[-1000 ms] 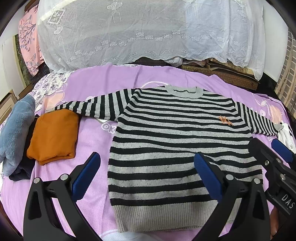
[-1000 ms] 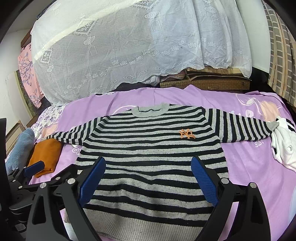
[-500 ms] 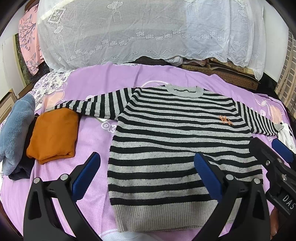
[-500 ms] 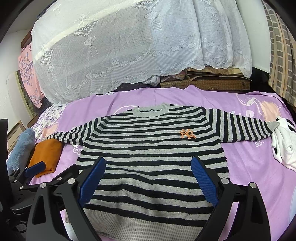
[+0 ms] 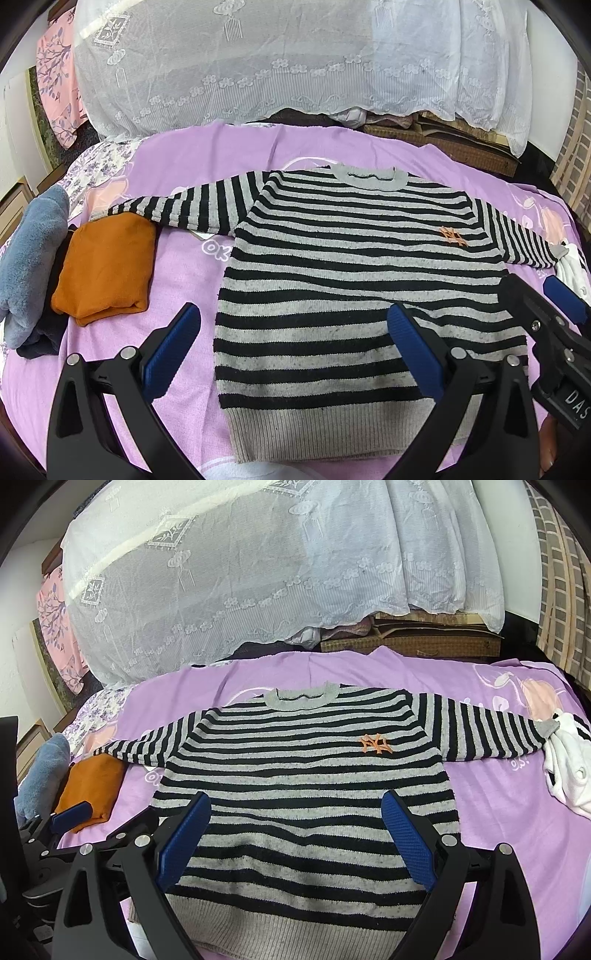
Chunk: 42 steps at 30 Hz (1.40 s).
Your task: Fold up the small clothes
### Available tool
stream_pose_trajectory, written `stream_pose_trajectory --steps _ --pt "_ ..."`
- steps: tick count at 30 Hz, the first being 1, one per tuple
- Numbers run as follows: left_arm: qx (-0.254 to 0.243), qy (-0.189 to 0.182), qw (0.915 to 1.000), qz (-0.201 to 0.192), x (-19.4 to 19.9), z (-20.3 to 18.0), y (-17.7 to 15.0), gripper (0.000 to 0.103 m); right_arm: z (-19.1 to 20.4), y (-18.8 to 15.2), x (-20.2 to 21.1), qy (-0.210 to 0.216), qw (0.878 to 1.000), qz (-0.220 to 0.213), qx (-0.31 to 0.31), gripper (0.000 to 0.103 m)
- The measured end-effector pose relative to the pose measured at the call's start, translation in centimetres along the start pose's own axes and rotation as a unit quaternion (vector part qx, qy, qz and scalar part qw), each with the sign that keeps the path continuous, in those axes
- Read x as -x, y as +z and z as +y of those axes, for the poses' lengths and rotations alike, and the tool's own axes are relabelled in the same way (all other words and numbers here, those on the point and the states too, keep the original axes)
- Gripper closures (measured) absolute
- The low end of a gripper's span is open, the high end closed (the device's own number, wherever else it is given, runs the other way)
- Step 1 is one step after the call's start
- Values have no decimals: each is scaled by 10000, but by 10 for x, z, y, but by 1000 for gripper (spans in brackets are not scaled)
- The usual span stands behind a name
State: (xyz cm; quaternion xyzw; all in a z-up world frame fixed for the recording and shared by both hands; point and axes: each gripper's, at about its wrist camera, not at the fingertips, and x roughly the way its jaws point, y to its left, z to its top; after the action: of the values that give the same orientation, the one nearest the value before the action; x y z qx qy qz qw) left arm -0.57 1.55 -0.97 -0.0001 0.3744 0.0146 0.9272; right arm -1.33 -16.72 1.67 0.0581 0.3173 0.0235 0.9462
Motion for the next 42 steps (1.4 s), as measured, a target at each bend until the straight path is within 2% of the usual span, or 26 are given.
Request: stream_pose_trajectory --steps 9,12,16,19,22,25,27,29,31,34,39,40,42 --pt "-64 28 9998 192 -24 -7 8 4 -23 2 -20 -67 9998 40 -188 9" --pt "-168 61 9993 330 -43 -14 17 4 -53 11 -32 -151 9987 12 -481 9" --pt "-315 26 9982 515 -72 -30 31 4 -118 30 -48 -615 9902 -149 -1248 9" --pt "-420 100 9974 571 -96 -45 38 4 -177 39 -56 -1166 9744 -378 -1885 10" --pt "-508 204 9953 800 -125 -57 34 4 -237 34 -62 -1563 9518 -444 -2601 14" --pt "-548 238 9913 1175 -158 -61 19 4 -295 19 -71 -1597 9217 -364 -3516 26" --pt "-395 131 9936 1054 -158 -57 17 4 -325 7 -80 -1585 9039 -289 -3963 38" --pt "-441 122 9926 1121 -158 -57 20 4 -345 -2 -91 -1554 8912 -188 -4256 41" --pt "-393 104 9926 1142 -156 -57 24 4 -358 -5 -101 -1523 8798 -236 -4496 42" --pt "-389 -171 9929 1112 -152 -67 41 4 -365 -2 -106 -1731 8726 -338 -4554 42" --pt "-784 -40 9924 947 -160 -105 61 4 -376 2 -113 -1894 8451 -484 -4976 42" --pt "-862 6 9909 1037 -168 -116 65 4 -375 2 -112 -1914 8442 -498 -4981 42" --pt "-881 -41 9893 1159 -179 -128 72 4 -366 2 -112 -1835 8540 -518 -4840 42"
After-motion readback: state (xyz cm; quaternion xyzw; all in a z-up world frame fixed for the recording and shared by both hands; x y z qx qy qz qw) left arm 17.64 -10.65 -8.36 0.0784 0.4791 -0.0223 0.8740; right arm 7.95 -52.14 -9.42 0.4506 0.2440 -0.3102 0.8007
